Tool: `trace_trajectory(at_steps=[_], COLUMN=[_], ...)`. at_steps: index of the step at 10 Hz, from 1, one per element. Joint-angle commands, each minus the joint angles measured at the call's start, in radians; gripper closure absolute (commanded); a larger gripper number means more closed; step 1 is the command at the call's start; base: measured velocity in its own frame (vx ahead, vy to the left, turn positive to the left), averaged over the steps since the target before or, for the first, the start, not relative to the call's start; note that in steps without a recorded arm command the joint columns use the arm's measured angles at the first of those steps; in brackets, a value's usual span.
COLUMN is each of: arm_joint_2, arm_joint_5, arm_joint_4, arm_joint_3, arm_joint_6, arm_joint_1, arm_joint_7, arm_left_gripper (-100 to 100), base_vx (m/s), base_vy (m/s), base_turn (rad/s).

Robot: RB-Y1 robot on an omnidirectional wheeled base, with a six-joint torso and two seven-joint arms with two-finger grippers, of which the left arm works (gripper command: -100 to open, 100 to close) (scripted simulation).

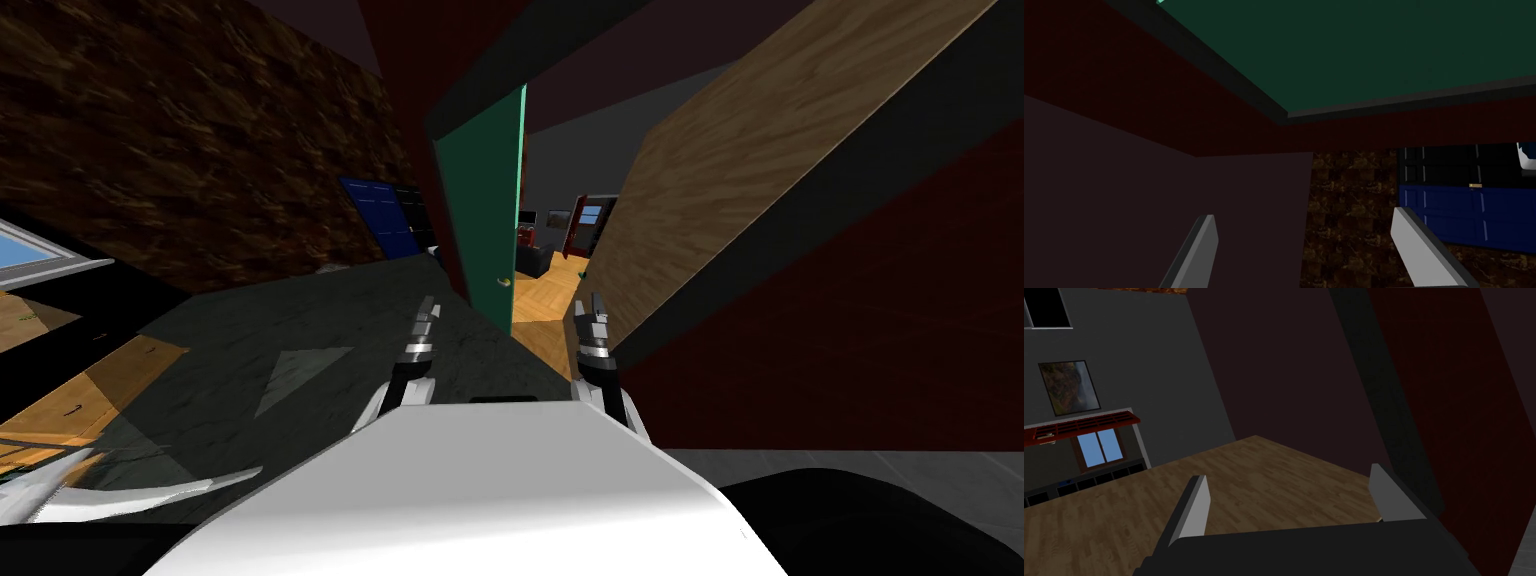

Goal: Push the door open

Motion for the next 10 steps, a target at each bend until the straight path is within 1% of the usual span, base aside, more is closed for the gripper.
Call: trace_trajectory(at_steps=[1, 4, 10], arm_joint_2=[0.005, 0.01, 0.018], arm_joint_5=[0.001, 0.003, 0.007], arm_joint_4=[0.045, 0.104, 0.233], arm_joint_3=[-0.012, -0.028, -0.062], arm_joint_6=[-0.009, -0.023, -0.056], arm_joint_1=[-0.015, -0.033, -0.071], arm_joint_7=[0.007, 0.016, 0.034], arm_left_gripper=[-100, -100, -100], base_vx=[0.114, 0.124, 0.09], base_vy=[0.032, 0.054, 0.047], base_turn=[-0.102, -0.088, -0.085])
